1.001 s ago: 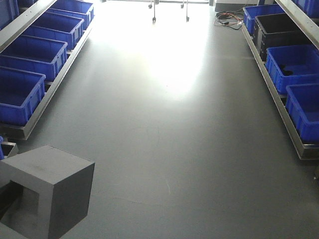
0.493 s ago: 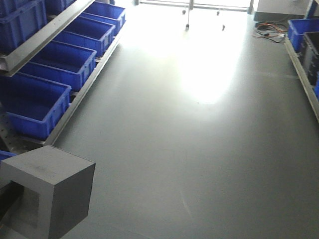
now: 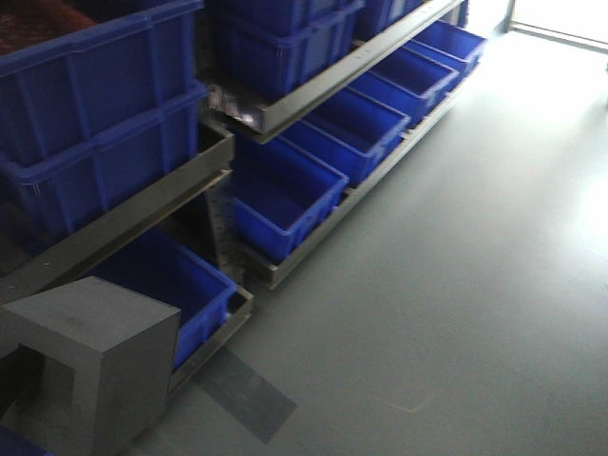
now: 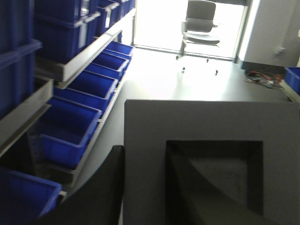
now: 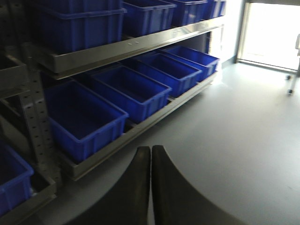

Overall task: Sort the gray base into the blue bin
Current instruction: 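Turn and stop the base in front of the empty blue bin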

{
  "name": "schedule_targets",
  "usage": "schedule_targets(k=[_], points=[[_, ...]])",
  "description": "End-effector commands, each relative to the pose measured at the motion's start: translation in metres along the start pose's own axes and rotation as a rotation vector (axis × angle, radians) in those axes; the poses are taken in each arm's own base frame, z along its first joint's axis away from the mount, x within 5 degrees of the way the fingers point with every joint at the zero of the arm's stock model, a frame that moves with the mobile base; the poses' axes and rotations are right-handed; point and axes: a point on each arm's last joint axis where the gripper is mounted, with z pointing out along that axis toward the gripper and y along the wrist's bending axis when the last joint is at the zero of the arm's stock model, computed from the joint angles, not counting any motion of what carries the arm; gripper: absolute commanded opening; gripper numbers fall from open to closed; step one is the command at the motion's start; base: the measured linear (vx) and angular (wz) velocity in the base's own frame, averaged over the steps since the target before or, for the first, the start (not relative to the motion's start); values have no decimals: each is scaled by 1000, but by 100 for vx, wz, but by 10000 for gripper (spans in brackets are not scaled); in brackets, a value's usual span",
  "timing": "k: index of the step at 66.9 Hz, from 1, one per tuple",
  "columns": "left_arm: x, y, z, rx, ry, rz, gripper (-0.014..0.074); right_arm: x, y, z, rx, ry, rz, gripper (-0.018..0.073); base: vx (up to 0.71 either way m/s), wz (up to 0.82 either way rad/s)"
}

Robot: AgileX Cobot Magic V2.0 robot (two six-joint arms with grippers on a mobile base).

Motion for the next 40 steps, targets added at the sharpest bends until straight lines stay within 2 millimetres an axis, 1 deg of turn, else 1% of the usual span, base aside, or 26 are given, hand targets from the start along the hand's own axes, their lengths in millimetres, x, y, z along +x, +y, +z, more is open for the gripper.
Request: schedule_targets(k=[1, 20, 40], points=[[-20, -4, -2, 35, -130, -17, -7, -6, 0, 0, 4, -80, -20, -5, 26, 103], [-20, -4, -2, 35, -130, -17, -7, -6, 0, 0, 4, -80, -20, -5, 24, 94], [-20, -4, -2, 35, -130, -17, -7, -6, 0, 0, 4, -80, -20, -5, 20, 77]])
